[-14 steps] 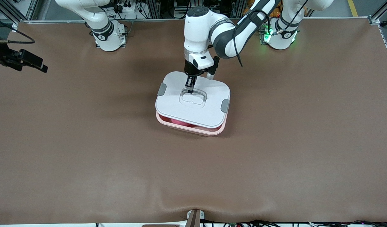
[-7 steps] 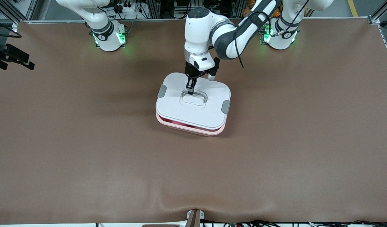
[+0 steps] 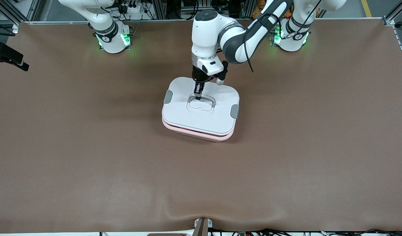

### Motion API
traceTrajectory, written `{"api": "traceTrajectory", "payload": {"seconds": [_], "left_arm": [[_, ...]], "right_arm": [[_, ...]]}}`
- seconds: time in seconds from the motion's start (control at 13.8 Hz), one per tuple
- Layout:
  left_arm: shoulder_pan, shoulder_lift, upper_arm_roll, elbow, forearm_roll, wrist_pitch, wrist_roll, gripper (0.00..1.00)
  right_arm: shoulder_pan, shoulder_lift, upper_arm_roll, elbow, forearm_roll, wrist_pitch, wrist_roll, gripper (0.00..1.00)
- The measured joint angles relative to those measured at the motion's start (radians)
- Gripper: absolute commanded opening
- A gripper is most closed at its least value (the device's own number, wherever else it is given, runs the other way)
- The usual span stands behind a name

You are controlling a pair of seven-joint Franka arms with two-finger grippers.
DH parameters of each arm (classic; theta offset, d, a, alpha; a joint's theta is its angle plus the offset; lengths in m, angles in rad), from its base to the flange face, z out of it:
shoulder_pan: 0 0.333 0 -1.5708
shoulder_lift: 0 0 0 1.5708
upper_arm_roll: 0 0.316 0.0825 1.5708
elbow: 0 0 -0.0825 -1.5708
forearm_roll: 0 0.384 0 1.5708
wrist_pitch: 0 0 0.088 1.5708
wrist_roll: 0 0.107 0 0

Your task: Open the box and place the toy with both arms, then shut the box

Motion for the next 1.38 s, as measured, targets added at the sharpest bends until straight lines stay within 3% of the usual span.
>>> {"api": "traceTrajectory", "payload": {"seconds": [0.51, 1.38], "left_arm": [[-0.007, 0.003, 0.006, 0.007, 0.074, -0.025, -0.003, 0.0], [-0.008, 0.055, 0.006, 0.061, 0.085, -0.027, -0.003, 0.0]], "right_arm": [[0.0, 0.027, 0.012, 0.036, -0.027, 0.0, -0.057, 1.0], [0.0, 0.03, 0.02, 0.039, -0.036, -0.024, -0.085, 1.0]]}}
